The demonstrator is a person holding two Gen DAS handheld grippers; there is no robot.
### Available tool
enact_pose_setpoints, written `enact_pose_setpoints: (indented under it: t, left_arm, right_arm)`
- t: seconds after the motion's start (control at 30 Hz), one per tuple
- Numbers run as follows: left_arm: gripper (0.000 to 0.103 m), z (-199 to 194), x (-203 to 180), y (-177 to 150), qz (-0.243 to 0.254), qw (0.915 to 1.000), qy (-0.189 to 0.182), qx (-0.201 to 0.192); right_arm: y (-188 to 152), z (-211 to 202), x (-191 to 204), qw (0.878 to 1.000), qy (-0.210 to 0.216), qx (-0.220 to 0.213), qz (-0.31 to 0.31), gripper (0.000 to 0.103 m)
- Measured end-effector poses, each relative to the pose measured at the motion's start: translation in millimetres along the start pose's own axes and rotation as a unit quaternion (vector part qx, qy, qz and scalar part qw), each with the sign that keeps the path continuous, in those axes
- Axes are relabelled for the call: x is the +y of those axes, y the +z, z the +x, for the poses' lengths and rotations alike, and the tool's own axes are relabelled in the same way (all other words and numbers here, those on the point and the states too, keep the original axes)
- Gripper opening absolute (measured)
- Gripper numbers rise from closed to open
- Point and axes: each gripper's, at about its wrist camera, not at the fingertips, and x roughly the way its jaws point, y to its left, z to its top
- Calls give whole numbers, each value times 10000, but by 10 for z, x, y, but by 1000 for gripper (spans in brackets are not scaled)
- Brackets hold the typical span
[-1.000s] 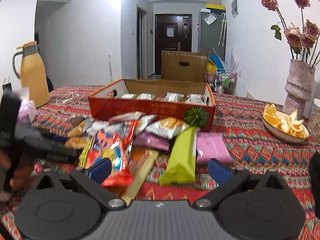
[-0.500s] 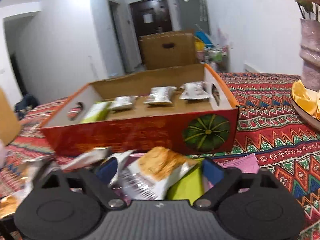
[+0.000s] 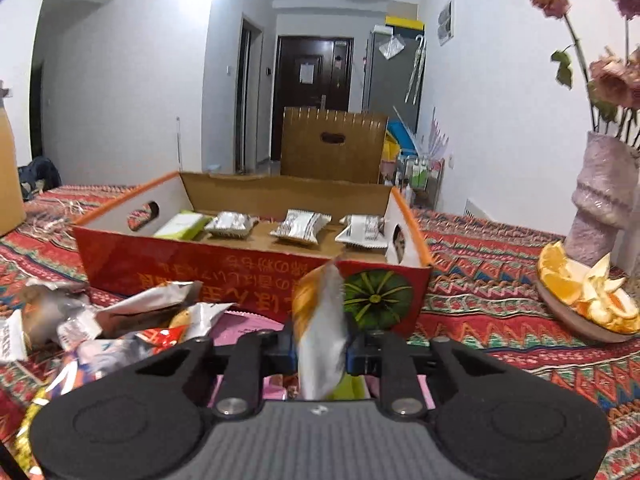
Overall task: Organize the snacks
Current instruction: 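Grasp the oat biscuit packet with the left tool while the right tool grasps a silver packet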
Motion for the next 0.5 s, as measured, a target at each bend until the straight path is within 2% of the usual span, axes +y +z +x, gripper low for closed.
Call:
enact_pose_setpoints:
  t: [0.23,0.37,0.5]
  left_arm:
    - [62,-366,-200,-40,-99,9999,0,-142]
    - [62,-598,-366,-113,-158,9997,-60,-188]
    - [62,-792,-536,-222,-154,9996,-142,-197]
  right_arm:
    - [-113,-758,-65,9993,271,-271,-49,19]
    - [-257,-1251,-102,9977,627,-252,30,19]
    - [-449,-1700,-57,9966,799,-205,-21,19]
